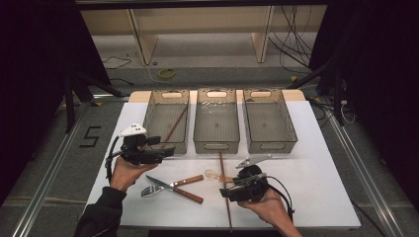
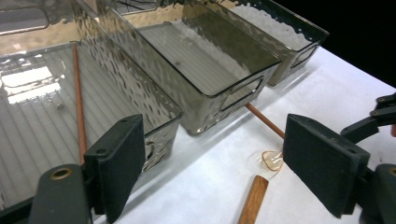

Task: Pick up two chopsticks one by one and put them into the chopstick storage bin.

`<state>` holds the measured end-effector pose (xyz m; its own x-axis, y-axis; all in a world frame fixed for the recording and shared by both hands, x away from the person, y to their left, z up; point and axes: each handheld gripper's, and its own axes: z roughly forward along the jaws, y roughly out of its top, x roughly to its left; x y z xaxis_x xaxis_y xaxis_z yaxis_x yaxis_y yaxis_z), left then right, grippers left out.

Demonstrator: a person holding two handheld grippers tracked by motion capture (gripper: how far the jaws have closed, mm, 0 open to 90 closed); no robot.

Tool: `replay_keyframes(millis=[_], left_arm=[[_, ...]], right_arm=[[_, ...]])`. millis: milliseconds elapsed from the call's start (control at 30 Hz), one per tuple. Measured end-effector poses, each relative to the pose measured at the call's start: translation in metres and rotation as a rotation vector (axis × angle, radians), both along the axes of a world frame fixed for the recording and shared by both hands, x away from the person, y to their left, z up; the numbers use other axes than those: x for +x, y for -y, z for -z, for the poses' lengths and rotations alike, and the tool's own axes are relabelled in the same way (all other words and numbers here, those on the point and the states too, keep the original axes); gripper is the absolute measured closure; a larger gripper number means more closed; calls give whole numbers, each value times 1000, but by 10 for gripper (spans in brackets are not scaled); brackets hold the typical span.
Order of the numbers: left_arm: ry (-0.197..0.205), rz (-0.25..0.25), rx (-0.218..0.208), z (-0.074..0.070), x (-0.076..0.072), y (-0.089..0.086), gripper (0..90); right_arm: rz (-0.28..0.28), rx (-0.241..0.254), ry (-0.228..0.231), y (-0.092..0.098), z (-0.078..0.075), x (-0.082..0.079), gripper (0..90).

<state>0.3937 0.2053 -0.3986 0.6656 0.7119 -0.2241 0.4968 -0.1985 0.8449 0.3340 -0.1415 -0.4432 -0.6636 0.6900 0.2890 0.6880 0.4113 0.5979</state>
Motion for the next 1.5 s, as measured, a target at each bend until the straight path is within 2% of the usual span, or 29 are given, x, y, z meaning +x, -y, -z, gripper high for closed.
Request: replay_keyframes(millis=[233,467,933,1167,1267,1333,1500], left_arm=[[10,-1,-11,2,-7,0,210],[1,4,-9,8,-13,1,208],[-2,6,0,13,-16,1,208],[-4,7,4,14,-16,1,209],[-5,6,4,14,-16,1,209],[-4,8,5,14,-17,1,209],[-2,8,5,14,-17,1,210]], right_arm=[[-2,-25,-28,-5,7,2,415],[8,-60,-64,-5,16,4,482],[19,-125,-79,-13,26,10,580],[7,-164,-66,-20,28,12,610],[10,-163,-69,-21,28,13,613],[16,-137,-95,-20,28,15,616],[41,-114,-107,-19,29,16,646]])
